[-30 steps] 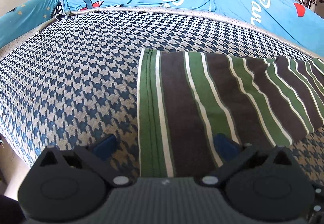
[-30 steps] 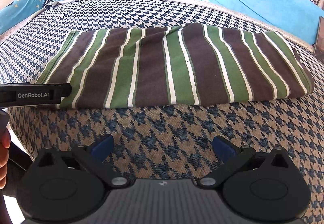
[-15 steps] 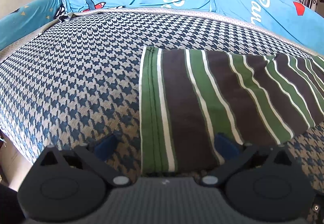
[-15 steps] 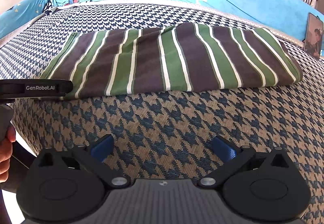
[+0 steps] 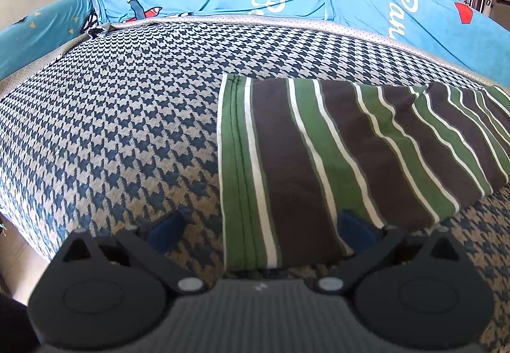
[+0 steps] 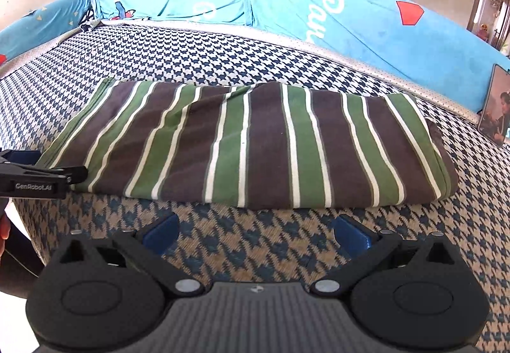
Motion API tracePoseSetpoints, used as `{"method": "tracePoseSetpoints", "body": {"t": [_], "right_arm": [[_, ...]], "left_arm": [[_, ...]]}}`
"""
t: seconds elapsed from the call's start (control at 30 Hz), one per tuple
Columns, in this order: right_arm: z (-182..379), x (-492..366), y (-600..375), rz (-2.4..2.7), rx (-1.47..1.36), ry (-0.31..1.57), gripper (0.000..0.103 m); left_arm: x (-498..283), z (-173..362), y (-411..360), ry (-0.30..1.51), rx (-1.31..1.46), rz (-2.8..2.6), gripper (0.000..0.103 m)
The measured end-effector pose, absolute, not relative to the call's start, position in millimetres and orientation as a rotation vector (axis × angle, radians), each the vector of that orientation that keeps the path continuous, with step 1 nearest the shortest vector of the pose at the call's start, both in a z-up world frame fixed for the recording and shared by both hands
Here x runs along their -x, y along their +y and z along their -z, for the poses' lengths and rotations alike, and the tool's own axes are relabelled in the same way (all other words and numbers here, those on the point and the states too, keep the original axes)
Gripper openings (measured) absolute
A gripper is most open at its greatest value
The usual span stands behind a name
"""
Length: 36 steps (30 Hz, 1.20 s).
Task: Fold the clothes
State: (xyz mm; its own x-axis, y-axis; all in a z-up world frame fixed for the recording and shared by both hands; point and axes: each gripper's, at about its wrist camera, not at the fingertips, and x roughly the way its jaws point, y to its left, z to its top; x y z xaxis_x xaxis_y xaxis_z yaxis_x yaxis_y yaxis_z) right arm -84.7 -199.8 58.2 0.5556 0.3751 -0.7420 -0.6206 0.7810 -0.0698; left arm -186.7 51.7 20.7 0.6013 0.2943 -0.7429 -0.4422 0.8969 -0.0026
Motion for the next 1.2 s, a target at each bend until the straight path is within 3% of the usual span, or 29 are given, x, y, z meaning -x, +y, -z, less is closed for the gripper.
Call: {"method": "tracePoseSetpoints", "body": {"t": [0.53, 1.2], "right_arm": [[-47, -38, -233, -0.409, 0.145, 0.865, 0.101], [-27, -26, -266, -0.332, 0.212, 0.907, 0.103]], "left_arm": [[186, -21, 45, 0.814, 0.195, -0.456, 0.103], [192, -23, 47, 0.804, 0.196, -0.437, 0.103]]}}
